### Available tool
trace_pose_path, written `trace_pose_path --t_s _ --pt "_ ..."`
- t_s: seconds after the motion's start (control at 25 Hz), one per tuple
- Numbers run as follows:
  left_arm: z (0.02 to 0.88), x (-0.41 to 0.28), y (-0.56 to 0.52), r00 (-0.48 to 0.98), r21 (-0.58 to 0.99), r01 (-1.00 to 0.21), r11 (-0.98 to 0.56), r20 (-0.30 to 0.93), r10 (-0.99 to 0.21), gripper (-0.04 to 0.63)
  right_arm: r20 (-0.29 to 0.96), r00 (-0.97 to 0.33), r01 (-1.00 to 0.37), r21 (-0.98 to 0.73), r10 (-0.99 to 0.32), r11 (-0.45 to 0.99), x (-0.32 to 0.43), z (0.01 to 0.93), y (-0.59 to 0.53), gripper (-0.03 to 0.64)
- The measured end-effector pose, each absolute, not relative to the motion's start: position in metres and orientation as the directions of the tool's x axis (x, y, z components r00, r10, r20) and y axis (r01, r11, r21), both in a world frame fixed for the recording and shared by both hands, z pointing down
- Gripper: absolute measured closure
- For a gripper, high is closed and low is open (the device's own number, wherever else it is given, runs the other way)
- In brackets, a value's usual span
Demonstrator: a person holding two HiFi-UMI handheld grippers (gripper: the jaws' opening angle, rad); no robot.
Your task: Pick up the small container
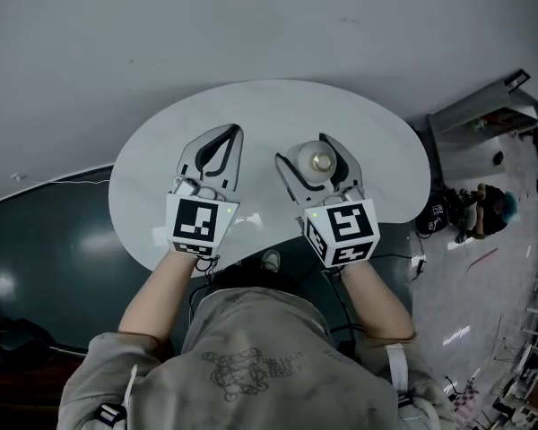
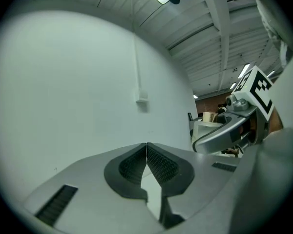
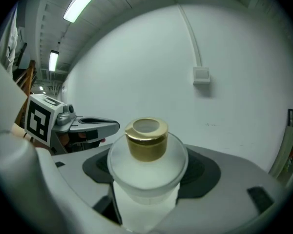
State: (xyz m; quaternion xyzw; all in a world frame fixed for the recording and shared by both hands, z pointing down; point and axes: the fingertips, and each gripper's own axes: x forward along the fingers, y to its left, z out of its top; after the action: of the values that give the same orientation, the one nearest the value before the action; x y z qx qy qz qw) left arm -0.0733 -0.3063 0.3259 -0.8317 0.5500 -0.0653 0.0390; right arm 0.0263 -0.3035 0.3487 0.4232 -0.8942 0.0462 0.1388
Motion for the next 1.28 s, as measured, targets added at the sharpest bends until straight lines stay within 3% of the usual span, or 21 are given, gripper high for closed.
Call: trace_pose_path --t_s 1.28 --pt "0.337 -0.05 -0.22 0.432 -0.128 -0.887 -0.443 0.107 -0.895 0.578 0.33 -0.662 -0.714 -0.003 -0.674 0.7 0.031 0.36 -0.214 0.295"
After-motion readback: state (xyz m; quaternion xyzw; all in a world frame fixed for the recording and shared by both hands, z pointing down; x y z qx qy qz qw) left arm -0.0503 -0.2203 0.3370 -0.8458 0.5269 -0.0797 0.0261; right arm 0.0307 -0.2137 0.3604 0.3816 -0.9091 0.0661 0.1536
